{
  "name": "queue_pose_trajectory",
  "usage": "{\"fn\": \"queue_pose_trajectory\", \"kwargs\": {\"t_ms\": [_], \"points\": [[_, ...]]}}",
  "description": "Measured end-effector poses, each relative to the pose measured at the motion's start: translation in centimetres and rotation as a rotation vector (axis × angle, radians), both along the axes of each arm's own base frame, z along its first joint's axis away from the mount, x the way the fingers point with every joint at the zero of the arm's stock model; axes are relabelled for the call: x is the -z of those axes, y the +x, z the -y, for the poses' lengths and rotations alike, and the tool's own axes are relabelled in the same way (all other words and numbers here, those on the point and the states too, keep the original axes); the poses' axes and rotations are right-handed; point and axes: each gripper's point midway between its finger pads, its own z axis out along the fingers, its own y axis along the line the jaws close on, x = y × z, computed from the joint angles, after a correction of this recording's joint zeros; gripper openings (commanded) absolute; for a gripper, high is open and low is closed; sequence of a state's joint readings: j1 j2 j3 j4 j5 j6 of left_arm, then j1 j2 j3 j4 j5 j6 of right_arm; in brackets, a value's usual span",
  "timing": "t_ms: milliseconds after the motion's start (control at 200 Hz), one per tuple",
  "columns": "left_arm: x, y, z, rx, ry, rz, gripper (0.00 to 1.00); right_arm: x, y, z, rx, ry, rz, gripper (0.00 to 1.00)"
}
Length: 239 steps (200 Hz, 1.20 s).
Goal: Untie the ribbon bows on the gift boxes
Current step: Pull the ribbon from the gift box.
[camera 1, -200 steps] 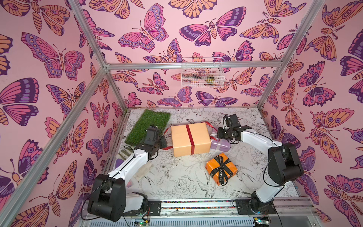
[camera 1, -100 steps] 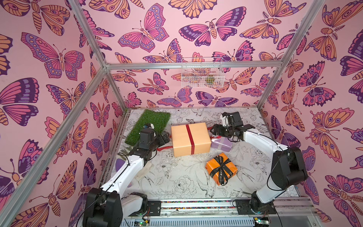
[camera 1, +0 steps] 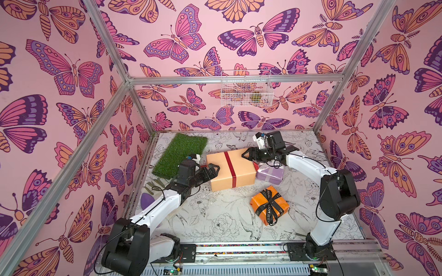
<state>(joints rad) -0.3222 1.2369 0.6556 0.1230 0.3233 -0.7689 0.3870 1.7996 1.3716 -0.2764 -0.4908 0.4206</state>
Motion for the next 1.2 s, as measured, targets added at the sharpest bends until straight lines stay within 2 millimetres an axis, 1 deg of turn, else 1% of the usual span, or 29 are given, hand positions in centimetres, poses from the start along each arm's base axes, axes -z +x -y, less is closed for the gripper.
{"fn": "queue_pose_trajectory", "kwargs": {"t_ms": [70,100,115,125,255,370,471,561,626,741,821,871,891,956,1006,1121,1166,1197], "points": [[-0.3,0.1,-0.2,-0.011,0.006,0.016,1.00,-0.2,0.4,0.9,0.032,-0.059,-0.003,0.86],[-0.5,0.2,-0.4,-0.019,0.012,0.026,1.00,-0.4,0.5,1.3,0.045,-0.089,-0.002,0.94],[-0.7,0.2,-0.5,-0.023,0.015,0.032,1.00,-0.5,0.6,1.6,0.050,-0.106,0.001,0.99],[-0.7,0.3,-0.5,-0.025,0.018,0.036,1.00,-0.5,0.6,1.7,0.056,-0.117,0.001,1.00],[-1.2,0.7,-1.3,-0.054,0.058,0.071,1.00,-0.9,0.5,4.1,0.105,-0.262,-0.007,1.00],[-1.6,1.3,-2.0,-0.078,0.086,0.092,1.00,-0.6,-0.8,6.7,0.137,-0.394,-0.035,1.00],[-1.8,1.8,-2.5,-0.091,0.101,0.107,1.00,-0.9,-2.0,8.0,0.143,-0.458,-0.050,0.93],[-1.7,2.2,-2.7,-0.096,0.106,0.111,1.00,-2.0,-2.8,7.9,0.130,-0.455,-0.038,0.83],[-1.5,2.4,-2.7,-0.090,0.101,0.112,0.98,-3.3,-3.3,6.5,0.096,-0.444,-0.007,0.79],[-1.5,2.8,-2.3,-0.077,0.080,0.120,0.92,-5.9,-4.4,2.0,-0.014,-0.417,0.071,0.62],[-1.2,3.1,-2.0,-0.061,0.074,0.122,0.88,-7.6,-4.8,-1.4,-0.079,-0.396,0.116,0.61],[-0.8,3.0,-1.7,-0.047,0.072,0.112,0.83,-8.0,-4.9,-3.3,-0.117,-0.391,0.134,0.61],[-0.6,3.0,-1.7,-0.041,0.074,0.110,0.81,-8.1,-4.9,-3.8,-0.125,-0.391,0.139,0.61],[-0.3,2.9,-1.4,-0.020,0.074,0.104,0.78,-7.7,-4.9,-5.4,-0.156,-0.409,0.141,0.61],[-0.2,2.8,-1.2,-0.011,0.073,0.101,0.72,-7.0,-4.8,-6.4,-0.174,-0.431,0.134,0.60],[-0.1,2.7,-1.1,0.009,0.079,0.108,0.61,-5.1,-4.7,-7.9,-0.200,-0.475,0.105,0.58],[-0.1,2.7,-1.0,0.010,0.078,0.107,0.53,-4.3,-4.7,-8.1,-0.207,-0.491,0.092,0.57],[0.0,2.7,-1.0,0.013,0.082,0.109,0.45,-3.8,-4.8,-8.2,-0.210,-0.502,0.083,0.57]]}}
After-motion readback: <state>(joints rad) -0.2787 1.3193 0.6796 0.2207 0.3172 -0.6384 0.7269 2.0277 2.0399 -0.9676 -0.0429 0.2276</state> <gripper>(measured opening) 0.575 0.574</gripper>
